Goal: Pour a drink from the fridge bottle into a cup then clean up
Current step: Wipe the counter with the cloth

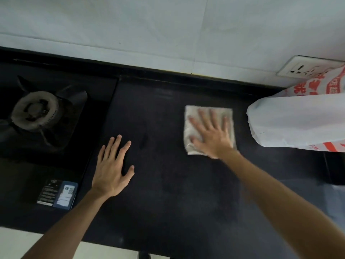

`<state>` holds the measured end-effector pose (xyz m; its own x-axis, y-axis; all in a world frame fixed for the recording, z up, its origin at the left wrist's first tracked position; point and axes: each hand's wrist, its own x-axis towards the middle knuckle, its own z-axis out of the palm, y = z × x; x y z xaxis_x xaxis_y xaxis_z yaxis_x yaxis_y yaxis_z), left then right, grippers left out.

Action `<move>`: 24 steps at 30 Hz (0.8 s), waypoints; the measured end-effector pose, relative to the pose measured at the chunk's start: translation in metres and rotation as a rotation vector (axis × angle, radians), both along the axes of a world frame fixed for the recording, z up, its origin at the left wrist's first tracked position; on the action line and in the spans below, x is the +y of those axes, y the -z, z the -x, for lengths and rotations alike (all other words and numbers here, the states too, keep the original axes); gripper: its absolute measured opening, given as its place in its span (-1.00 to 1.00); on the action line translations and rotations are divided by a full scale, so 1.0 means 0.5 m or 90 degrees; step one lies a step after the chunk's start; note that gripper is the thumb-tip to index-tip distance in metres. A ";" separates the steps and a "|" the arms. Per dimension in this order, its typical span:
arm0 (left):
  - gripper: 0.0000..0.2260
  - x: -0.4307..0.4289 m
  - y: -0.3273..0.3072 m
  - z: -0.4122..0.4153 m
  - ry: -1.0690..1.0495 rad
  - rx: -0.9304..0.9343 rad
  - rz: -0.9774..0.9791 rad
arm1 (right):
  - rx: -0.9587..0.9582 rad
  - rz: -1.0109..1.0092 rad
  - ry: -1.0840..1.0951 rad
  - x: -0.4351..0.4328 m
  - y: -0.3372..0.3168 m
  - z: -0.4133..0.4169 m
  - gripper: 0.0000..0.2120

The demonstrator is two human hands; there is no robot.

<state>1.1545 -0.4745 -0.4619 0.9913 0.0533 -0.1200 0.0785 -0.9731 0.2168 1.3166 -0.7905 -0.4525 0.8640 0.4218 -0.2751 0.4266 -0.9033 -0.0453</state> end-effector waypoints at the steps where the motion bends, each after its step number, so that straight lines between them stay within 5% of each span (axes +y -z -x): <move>1: -0.31 0.000 -0.001 -0.001 -0.003 0.003 -0.001 | 0.004 -0.002 0.042 -0.008 -0.001 -0.016 -0.28; 4: -0.31 -0.002 -0.002 -0.001 -0.004 0.012 -0.002 | -0.006 -0.032 0.070 0.035 0.004 0.020 -0.30; 11: -0.31 0.001 -0.003 0.000 0.001 0.010 0.005 | -0.006 -0.070 -0.098 0.018 0.003 0.198 -0.30; 19: -0.31 0.005 -0.001 -0.001 0.001 0.008 0.016 | -0.010 -0.013 0.094 -0.038 0.002 -0.019 -0.30; 24: -0.31 0.004 0.000 -0.001 0.000 0.014 0.009 | -0.025 -0.034 0.061 0.003 0.003 0.133 -0.28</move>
<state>1.1551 -0.4724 -0.4621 0.9886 0.0511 -0.1418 0.0831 -0.9698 0.2295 1.2502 -0.7891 -0.4539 0.9105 0.3504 -0.2194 0.3414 -0.9366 -0.0789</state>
